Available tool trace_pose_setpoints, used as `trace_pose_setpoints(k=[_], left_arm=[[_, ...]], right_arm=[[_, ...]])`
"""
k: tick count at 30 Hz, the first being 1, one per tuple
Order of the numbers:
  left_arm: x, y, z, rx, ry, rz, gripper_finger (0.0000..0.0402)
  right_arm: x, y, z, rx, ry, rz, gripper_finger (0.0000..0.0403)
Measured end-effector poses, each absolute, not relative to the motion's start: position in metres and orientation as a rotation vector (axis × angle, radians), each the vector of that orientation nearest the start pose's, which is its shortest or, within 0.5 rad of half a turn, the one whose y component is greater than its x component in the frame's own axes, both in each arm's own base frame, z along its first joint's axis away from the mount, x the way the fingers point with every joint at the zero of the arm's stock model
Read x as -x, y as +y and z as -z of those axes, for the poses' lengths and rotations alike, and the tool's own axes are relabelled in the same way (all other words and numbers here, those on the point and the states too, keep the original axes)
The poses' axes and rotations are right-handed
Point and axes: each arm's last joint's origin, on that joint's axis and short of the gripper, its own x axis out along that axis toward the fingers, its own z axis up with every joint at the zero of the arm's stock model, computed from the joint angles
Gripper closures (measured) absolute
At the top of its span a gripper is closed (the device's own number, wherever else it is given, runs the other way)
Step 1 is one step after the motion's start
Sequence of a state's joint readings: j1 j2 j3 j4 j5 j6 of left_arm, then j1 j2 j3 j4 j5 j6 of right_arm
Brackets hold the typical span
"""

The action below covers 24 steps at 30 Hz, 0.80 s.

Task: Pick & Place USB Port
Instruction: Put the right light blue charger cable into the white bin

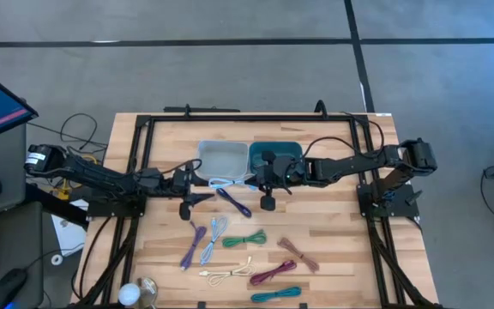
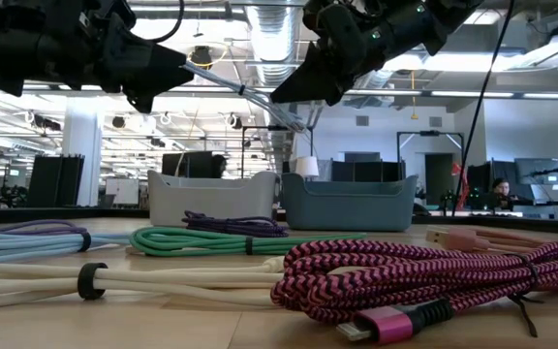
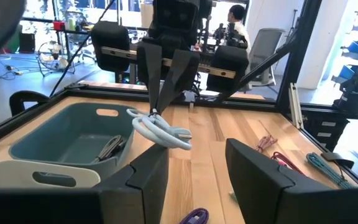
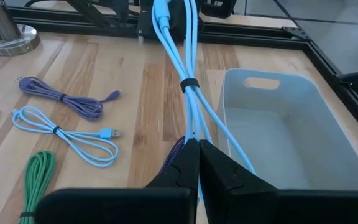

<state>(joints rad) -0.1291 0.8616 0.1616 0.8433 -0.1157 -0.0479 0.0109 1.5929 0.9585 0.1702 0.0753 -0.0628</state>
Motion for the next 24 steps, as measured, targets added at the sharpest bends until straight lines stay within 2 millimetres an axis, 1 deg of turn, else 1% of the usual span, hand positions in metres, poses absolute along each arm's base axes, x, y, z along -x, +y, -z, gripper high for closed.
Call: trace_pose_setpoints(k=[7, 13, 17, 24], left_arm=[[-0.170, -0.018, -0.205, 0.102, -0.153, -0.004, 0.0243], [-0.177, -0.012, -0.200, 0.112, -0.145, -0.040, 0.0258], [-0.181, -0.008, -0.197, 0.109, -0.141, -0.064, 0.0285], [-0.183, -0.005, -0.195, 0.108, -0.141, -0.080, 0.0360]], right_arm=[[-0.345, 0.002, -0.227, 0.082, 0.464, 0.049, 0.0403], [-0.345, 0.002, -0.227, 0.082, 0.463, 0.049, 0.0403], [-0.345, 0.002, -0.227, 0.082, 0.463, 0.049, 0.0403], [-0.345, 0.002, -0.227, 0.082, 0.464, 0.049, 0.0403]])
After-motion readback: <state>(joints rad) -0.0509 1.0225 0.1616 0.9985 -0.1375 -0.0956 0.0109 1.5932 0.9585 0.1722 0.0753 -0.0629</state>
